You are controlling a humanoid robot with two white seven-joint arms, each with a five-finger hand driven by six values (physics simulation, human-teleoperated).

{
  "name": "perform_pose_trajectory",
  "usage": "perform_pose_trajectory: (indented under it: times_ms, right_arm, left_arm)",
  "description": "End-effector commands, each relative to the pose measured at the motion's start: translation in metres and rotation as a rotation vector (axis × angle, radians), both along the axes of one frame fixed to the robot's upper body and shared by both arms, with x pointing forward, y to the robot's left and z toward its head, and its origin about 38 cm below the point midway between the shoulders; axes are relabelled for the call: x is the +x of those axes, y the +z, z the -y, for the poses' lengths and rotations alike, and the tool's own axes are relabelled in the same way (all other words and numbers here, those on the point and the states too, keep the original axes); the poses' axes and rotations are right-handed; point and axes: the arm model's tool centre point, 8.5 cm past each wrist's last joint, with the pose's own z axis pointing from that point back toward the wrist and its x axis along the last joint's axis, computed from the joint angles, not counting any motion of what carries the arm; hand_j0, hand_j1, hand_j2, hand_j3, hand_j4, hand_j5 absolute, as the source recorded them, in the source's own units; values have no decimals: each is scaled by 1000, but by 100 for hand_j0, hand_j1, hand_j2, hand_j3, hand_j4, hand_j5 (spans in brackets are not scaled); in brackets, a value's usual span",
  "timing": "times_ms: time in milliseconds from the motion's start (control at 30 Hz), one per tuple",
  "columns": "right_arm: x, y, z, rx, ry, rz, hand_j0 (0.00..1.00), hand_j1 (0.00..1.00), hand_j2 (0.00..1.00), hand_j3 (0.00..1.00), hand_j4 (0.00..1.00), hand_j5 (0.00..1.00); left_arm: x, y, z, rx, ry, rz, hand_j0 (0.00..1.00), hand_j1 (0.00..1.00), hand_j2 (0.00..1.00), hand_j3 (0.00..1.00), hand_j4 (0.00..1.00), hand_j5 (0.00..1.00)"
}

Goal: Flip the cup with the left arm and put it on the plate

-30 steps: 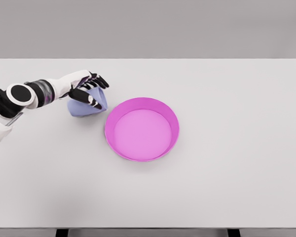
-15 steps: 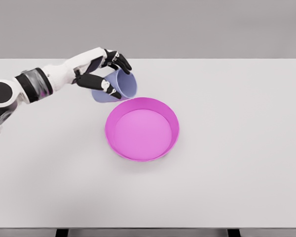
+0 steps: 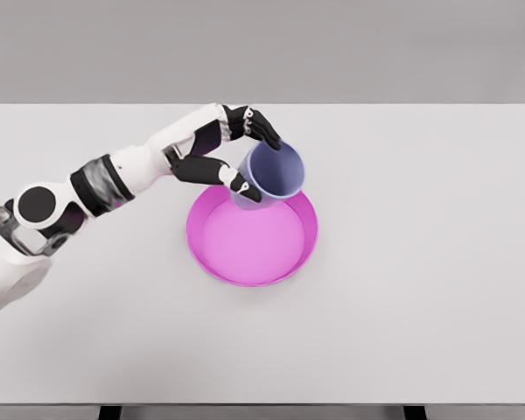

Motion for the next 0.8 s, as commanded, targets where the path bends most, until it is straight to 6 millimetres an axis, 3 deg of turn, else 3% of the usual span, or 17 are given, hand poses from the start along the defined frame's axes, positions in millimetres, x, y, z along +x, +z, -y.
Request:
perform_pose_trajectory:
  times_ms: [0,400,667,767]
  right_arm:
    - [0,0,0,0,1,1,100,100,100,100,100,100]
    - [0,0,0,0,1,1,100,100,100,100,100,100]
    - [0,0,0,0,1,1,100,100,100,100,100,100]
    - [0,0,0,0,1,1,100,100,100,100,100,100]
  left_arm:
    - [0,4,2,-47,-5,-13,51,51,51,51,51,51]
    - [-11,-18,1,-288,2,-128,53,53,53,53,53,53]
    - [4,-57,-17,-297,114,-193,53,53,53,53,53,53]
    - [1,-68,-14,-295,118,-215,53,53,53,53,53,53]
